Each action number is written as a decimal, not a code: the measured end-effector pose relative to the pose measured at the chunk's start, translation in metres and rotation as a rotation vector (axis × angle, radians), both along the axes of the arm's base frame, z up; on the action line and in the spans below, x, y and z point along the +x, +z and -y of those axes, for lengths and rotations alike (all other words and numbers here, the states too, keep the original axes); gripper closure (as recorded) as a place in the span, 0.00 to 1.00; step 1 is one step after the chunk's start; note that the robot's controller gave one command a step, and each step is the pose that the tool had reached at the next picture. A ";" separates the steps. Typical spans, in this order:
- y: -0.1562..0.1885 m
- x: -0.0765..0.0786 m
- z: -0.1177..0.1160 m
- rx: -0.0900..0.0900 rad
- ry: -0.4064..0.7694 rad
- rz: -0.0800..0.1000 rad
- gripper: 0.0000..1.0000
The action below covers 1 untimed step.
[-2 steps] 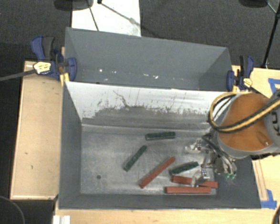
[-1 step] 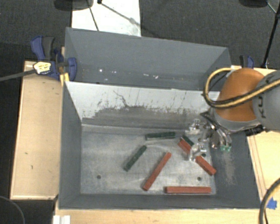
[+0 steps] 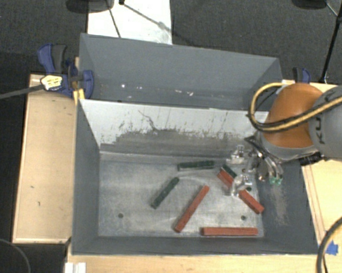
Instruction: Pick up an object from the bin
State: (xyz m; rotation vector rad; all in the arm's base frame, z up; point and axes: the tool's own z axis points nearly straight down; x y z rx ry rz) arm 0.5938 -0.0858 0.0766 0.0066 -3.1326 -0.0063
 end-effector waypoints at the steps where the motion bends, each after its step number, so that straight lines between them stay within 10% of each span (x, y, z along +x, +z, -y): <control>1: 0.087 -0.003 -0.010 -0.004 -0.022 0.012 1.00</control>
Offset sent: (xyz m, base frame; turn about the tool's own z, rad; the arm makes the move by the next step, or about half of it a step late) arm 0.0000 0.0000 0.0000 0.0000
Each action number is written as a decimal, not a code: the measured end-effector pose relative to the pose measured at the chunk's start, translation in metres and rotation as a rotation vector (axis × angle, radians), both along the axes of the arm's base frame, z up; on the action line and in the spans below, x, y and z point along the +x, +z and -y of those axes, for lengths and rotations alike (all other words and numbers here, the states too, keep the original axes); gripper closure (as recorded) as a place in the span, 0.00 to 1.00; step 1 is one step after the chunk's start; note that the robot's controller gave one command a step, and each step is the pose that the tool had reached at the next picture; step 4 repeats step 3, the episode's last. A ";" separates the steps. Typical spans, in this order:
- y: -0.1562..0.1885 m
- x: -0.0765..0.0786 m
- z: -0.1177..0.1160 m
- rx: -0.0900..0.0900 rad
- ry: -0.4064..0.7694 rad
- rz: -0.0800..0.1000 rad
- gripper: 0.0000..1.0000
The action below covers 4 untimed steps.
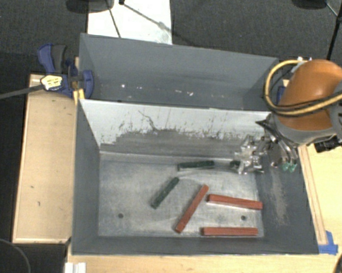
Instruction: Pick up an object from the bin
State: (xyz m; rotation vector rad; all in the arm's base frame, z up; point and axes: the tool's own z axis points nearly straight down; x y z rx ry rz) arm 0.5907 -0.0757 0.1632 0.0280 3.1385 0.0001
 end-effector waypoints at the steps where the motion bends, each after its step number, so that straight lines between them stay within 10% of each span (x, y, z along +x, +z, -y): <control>1: 0.000 0.000 0.000 0.000 0.000 0.000 1.00; 2: 0.006 -0.001 0.028 -0.001 0.025 0.002 1.00; 3: 0.081 -0.010 0.008 0.000 0.046 0.001 1.00; 4: 0.081 -0.010 0.008 0.000 0.046 0.001 1.00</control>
Offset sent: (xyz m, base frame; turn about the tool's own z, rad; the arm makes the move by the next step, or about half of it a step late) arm -0.0023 -0.0308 0.0058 -0.0269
